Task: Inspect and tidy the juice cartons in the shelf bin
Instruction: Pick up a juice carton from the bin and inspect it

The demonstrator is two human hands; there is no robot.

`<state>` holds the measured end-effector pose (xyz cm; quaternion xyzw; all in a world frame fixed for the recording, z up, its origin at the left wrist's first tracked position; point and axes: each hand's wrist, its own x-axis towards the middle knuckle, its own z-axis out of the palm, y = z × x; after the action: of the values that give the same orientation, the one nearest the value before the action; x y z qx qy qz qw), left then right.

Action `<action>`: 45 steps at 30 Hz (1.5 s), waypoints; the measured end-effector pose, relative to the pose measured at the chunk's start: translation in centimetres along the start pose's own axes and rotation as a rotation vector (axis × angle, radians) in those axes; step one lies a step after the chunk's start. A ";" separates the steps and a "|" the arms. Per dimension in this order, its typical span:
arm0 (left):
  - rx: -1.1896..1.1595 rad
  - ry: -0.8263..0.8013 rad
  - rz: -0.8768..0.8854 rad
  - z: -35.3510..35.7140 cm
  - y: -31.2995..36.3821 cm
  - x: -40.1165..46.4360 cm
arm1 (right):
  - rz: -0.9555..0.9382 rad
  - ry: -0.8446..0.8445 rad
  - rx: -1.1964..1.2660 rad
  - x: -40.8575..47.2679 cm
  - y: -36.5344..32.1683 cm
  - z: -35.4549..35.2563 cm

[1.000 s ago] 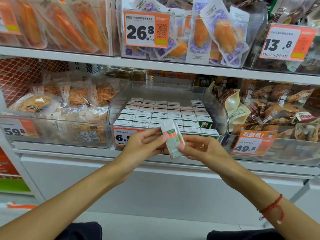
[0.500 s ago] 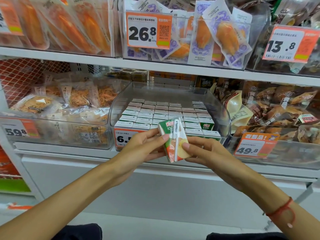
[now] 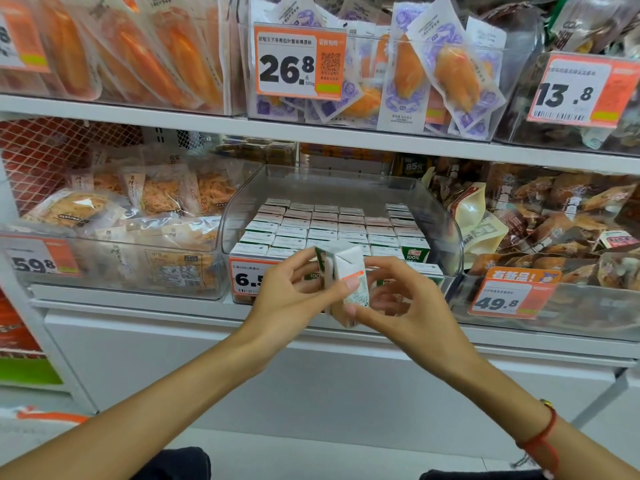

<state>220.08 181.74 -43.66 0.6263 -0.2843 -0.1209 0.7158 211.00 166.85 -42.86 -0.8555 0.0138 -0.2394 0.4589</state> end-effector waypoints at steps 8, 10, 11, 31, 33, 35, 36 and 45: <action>0.177 -0.077 0.264 -0.3 0.7 -0.8 | -0.133 -0.087 0.266 -0.1 -0.5 -1.7; 0.194 -0.078 0.261 -0.3 0.8 -0.8 | -0.143 -0.092 0.255 -0.1 -0.4 -1.7; 0.190 -0.078 0.247 -0.3 0.8 -0.8 | -0.151 -0.088 0.221 -0.1 -0.3 -1.7; -0.343 -0.164 -0.441 -1.7 0.6 0.2 | -0.106 0.033 0.069 -0.2 -0.8 -1.0; -0.353 -0.213 -0.518 -1.8 0.6 0.3 | -0.034 0.070 0.167 0.1 -1.0 -1.0; -0.293 -0.248 -0.582 -1.8 0.3 0.1 | 0.044 0.074 0.221 0.4 -1.2 -0.9; -0.249 -0.248 -0.608 -1.7 0.1 0.0 | 0.100 0.063 0.238 0.5 -1.3 -0.9; -0.131 -0.220 -0.673 -1.3 -0.7 0.0 | 0.443 -0.059 0.342 1.0 -0.8 -1.1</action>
<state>220.93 182.70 -44.37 0.6206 -0.1293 -0.4346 0.6397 211.29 166.16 -41.33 -0.7485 0.1465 -0.1071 0.6378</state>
